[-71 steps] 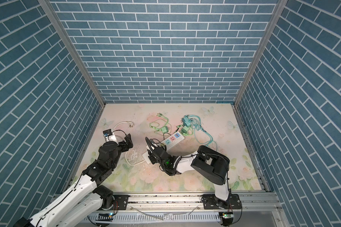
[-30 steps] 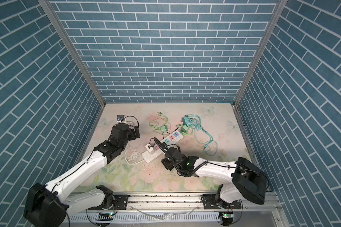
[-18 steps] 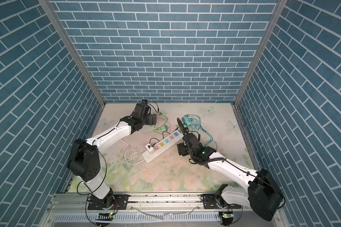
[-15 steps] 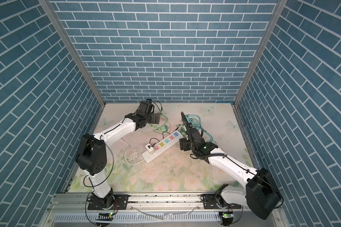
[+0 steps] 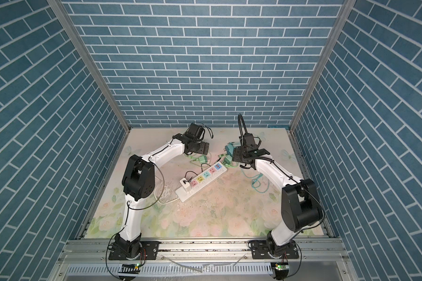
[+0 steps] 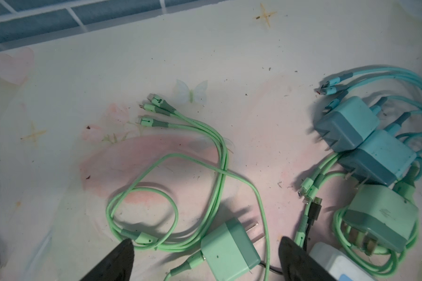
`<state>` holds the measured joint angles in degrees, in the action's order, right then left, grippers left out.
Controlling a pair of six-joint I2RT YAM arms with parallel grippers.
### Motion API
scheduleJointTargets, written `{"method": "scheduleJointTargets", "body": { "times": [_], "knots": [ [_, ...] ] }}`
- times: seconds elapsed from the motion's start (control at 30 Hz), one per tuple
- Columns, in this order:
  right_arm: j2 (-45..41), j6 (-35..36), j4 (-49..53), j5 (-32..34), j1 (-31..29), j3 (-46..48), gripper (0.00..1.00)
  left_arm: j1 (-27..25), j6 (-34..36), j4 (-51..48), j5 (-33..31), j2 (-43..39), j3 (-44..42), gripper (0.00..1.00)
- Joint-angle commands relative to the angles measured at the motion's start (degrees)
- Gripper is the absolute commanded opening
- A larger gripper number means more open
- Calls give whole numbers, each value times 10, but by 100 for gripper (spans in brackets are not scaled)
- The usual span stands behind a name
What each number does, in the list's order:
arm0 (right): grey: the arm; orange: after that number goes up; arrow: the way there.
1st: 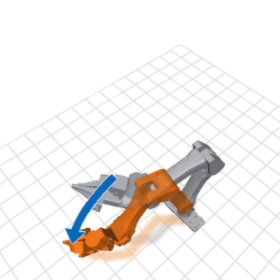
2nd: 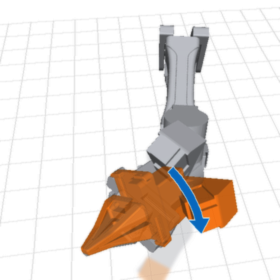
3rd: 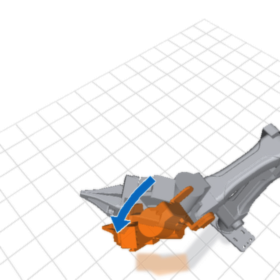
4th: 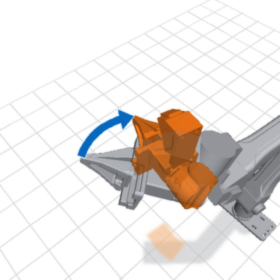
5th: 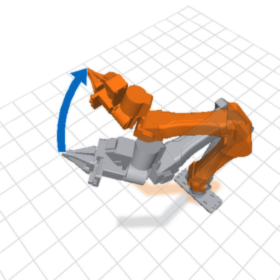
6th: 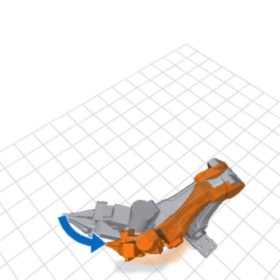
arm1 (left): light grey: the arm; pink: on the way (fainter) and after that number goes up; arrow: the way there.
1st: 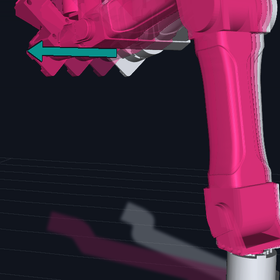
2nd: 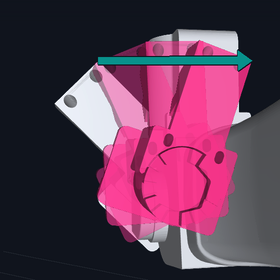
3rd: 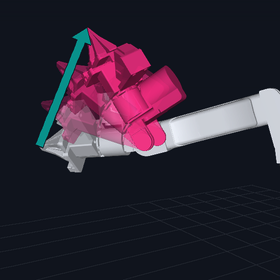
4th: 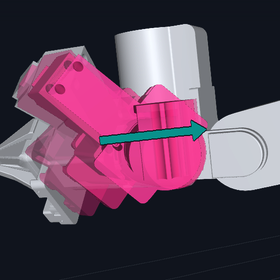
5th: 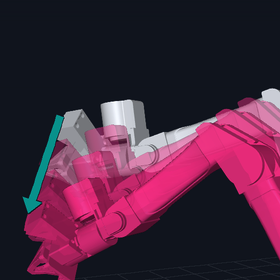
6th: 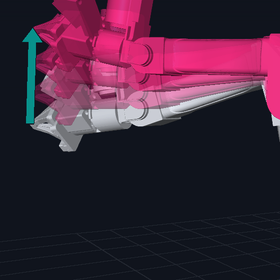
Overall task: Insert the plug
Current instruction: 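Raise the right gripper away while the left gripper reaches toward the green charger cube, then lower the left gripper over the green charger cube and close on it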
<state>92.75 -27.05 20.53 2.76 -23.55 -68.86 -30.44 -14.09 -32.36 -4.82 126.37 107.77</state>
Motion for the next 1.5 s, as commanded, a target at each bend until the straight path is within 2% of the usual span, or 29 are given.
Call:
{"method": "scheduleJointTargets", "body": {
  "times": [0.0, 0.13, 0.27, 0.4, 0.53, 0.77, 1.23, 1.47],
  "knots": [
    [11, -10, 27, -21, 4, -40, 70, -5, 8, -79, -8, 12, 25, 92],
    [16, -5, 27, -25, 6, -44, 69, -5, -10, -117, -7, 10, 27, 86],
    [12, -6, 21, -31, 8, -38, 68, -4, -64, -157, 8, 9, 30, 74],
    [6, -6, 17, -39, 8, -30, 67, -2, -106, -168, 13, 16, 32, 69],
    [-3, -2, 17, -40, 8, -21, 67, 8, -126, -170, 44, 19, 36, 58],
    [-17, 2, 11, -46, 9, -5, 67, 1, -134, -185, 56, 38, 60, 53],
    [-20, 6, 8, -56, 14, 0, 67, -7, -122, -202, 45, 51, 35, 42],
    [-19, 5, 9, -57, 16, 0, 67, -6, -116, -208, 34, 74, 50, 41]
  ]
}}
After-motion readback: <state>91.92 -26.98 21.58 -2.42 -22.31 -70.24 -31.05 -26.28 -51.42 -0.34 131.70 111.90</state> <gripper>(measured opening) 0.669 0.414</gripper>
